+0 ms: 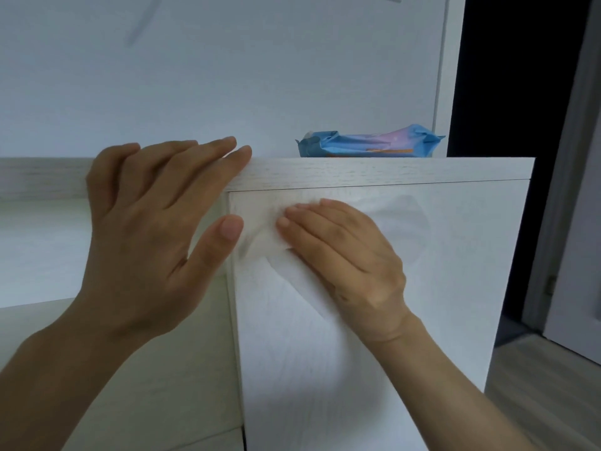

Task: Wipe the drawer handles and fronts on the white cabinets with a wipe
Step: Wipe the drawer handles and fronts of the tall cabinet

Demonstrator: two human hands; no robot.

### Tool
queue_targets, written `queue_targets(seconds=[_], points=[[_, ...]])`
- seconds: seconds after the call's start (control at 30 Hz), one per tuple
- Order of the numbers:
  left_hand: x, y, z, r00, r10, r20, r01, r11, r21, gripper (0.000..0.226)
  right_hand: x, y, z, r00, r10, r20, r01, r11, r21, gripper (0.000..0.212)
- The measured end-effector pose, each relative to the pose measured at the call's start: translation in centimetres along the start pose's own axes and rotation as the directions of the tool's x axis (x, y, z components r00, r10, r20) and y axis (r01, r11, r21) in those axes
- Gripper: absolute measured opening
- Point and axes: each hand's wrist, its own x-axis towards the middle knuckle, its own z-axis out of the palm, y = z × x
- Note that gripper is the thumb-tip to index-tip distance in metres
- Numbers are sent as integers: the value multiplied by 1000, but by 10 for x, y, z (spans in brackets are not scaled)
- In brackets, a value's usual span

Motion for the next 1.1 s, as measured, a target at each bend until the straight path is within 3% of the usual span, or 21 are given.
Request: queue_targets(seconds=[0.13,0.4,0.53,0.63,0.9,1.1], points=[[-1,0,0,1000,-9,15,9,1000,-14,65,-12,13,-18,996,67,-59,-71,996,-61,20],[-1,-7,7,1000,28,7,-28,998,-55,64,-11,7,-11,1000,22,-20,-23,999,-46,28],[-2,-9,10,1000,24,11,-22,990,-139,63,-23,35,-36,997,56,-55,-63,989,-132,19],[0,-9,10,1000,26,16,-24,990,-136,63,-24,39,-40,997,52,-49,-59,989,-138,18],[-1,-7,8,1000,9,28,-7,996,-89,62,4,-5,8,994,33,-101,-28,998,55,15],[-1,1,2,1000,-24,-9,24,1000,-10,68,-7,10,-13,981,133,-144,-140,989,-39,21]])
